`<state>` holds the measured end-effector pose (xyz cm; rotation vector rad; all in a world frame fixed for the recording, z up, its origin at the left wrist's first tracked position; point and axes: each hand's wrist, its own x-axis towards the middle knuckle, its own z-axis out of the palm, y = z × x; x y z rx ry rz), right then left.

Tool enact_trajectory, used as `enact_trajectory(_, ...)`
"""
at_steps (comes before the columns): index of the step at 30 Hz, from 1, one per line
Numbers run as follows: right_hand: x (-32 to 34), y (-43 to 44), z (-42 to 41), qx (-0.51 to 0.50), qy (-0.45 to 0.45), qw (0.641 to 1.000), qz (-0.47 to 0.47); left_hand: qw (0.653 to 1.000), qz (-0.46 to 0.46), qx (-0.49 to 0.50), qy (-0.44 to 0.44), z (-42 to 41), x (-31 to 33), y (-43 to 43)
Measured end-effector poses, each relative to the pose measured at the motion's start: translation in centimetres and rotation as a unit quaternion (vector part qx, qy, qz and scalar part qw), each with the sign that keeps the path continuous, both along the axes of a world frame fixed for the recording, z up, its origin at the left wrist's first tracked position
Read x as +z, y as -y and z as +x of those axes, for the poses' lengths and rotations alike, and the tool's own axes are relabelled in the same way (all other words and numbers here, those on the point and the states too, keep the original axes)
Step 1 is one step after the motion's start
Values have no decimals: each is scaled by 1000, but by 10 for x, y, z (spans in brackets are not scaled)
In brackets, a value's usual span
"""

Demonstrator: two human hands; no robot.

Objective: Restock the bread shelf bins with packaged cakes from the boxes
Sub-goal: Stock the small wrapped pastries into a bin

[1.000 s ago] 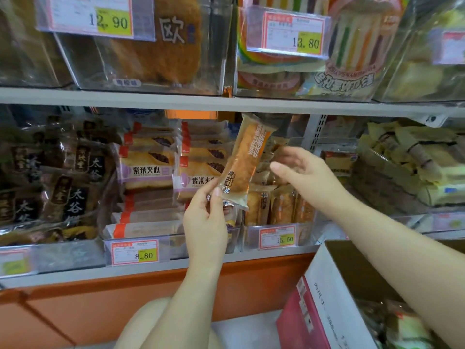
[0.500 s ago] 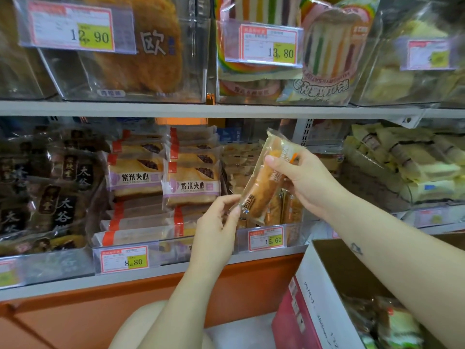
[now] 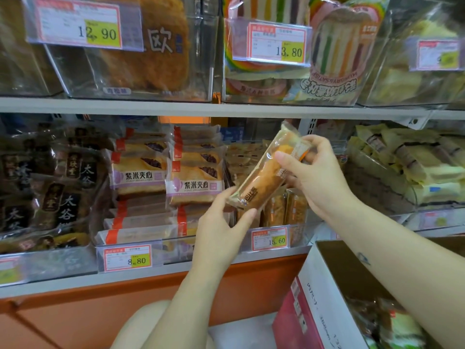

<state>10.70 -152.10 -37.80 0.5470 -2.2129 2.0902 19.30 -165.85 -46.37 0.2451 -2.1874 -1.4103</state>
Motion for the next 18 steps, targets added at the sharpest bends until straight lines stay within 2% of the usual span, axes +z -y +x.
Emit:
enact_trajectory(2,0,-2,4,16,51,994,-93,992,121,-21,-33,1,7,-1)
enact_trajectory(4,-5,-6,8,22,80,991,-104,973,215,-32,-73,1,12,-1)
enact_trajectory(5,-8,-9,10,14,81,995,-62,964,247,-31,-89,1,14,-1)
enact_trajectory(7,-12,-18,12,-17,52,995,81,953,281,-25,-113,5,21,1)
enact_trajectory(9,-10,-29,9,-49,5,984,170,962,239,-12,-130,8,30,4)
enact_trajectory(13,3,-43,3,-28,-80,970,229,983,90,-2,-161,8,55,6)
enact_trajectory(18,0,-46,-4,-21,-111,951,288,993,-68,-4,-101,-4,72,9)
